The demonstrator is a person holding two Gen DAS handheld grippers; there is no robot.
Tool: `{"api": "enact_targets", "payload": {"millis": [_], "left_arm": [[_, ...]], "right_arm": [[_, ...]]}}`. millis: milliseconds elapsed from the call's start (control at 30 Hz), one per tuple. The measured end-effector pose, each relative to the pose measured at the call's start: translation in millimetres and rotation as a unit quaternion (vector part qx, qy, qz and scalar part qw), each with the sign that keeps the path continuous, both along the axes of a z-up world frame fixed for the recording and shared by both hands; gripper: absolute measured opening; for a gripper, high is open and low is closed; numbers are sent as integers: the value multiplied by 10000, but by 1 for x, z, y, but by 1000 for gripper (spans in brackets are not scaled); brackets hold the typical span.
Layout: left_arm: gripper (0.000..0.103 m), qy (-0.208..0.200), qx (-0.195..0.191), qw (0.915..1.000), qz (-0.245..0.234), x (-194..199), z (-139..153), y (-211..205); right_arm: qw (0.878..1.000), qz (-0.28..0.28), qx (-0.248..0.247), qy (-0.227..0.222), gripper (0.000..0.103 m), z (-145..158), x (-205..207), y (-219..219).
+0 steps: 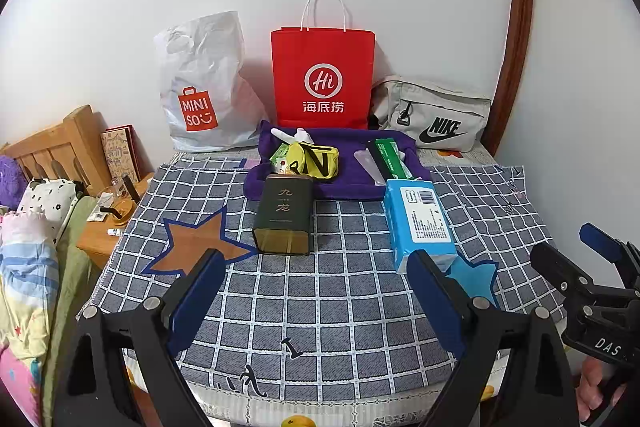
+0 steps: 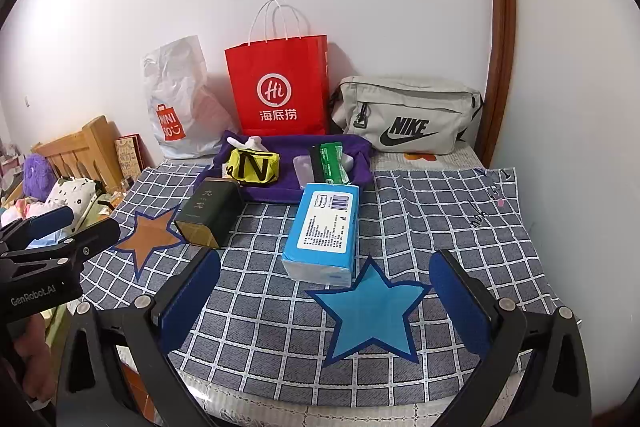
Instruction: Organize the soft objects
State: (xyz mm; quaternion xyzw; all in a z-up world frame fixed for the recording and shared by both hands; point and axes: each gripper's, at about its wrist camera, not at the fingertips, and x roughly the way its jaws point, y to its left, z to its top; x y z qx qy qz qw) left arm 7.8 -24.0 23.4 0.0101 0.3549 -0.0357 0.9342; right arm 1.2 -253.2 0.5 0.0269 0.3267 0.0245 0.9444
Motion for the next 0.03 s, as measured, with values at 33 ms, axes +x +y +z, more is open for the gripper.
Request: {"api": "enact_targets", "payload": {"millis": [33], "left_arm": [[92, 14, -10, 10000, 8, 0, 0, 0]], "right_arm": [[10000, 3, -1, -1, 103, 0, 0, 0]]}}
